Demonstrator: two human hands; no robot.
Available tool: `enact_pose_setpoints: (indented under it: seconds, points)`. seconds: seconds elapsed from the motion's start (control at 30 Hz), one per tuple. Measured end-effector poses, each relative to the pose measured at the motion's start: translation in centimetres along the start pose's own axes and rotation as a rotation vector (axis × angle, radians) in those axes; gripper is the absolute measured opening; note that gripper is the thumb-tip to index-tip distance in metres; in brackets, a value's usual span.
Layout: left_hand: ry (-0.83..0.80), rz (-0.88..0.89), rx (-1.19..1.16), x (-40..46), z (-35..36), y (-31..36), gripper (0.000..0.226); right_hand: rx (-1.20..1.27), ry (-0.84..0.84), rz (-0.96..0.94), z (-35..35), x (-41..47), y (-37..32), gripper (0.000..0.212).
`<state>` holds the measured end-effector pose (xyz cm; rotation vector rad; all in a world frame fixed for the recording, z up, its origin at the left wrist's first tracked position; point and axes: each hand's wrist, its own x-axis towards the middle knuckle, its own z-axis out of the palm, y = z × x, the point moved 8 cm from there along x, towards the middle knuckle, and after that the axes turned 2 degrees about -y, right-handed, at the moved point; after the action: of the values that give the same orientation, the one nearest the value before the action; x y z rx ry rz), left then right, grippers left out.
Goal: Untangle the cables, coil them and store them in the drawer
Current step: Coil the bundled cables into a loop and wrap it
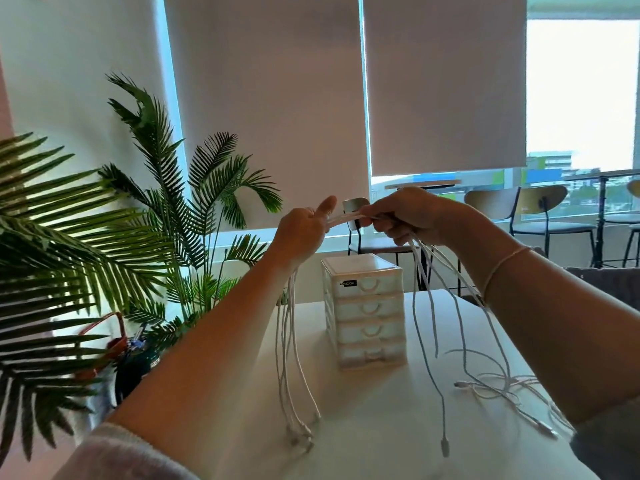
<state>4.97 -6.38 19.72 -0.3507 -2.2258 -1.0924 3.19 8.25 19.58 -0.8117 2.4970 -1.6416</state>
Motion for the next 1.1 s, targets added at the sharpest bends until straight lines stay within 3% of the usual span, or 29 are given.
enact_pose_setpoints:
  seconds: [0.1, 0.23, 0.47, 0.63, 0.87, 1.1]
  points:
    - [-0.145, 0.055, -0.057, -0.5, 1.5, 0.4, 0.053, 0.090, 0.143, -0.054, -1.1, 0.4, -1.0, 0.032]
    - [-0.327, -0.027, -0.322, -0.9, 2.5, -0.1, 0.040, 0.271, 0.260, -0.140, -1.6, 0.7, -2.5, 0.036]
    - [-0.321, -0.055, -0.281, -1.7, 2.7, -1.8, 0.032, 0.382, 0.468, -0.212, -1.7, 1.2, -3.6, 0.039]
    - [-0.357, -0.136, -0.172, -3.8, 3.6, -6.8, 0.033, 0.521, 0.622, -0.173, -3.9, 0.3, -2.3, 0.038]
    - [-0.308, -0.157, -0.028, -6.2, 0.7, -12.4, 0.032, 0.583, 0.668, -0.120, -3.6, 1.3, 0.3, 0.037]
    - [-0.289, -0.360, 0.099, -9.9, -3.5, -20.0, 0.041, 0.567, 0.693, -0.168, -6.0, 0.5, 1.2, 0.030]
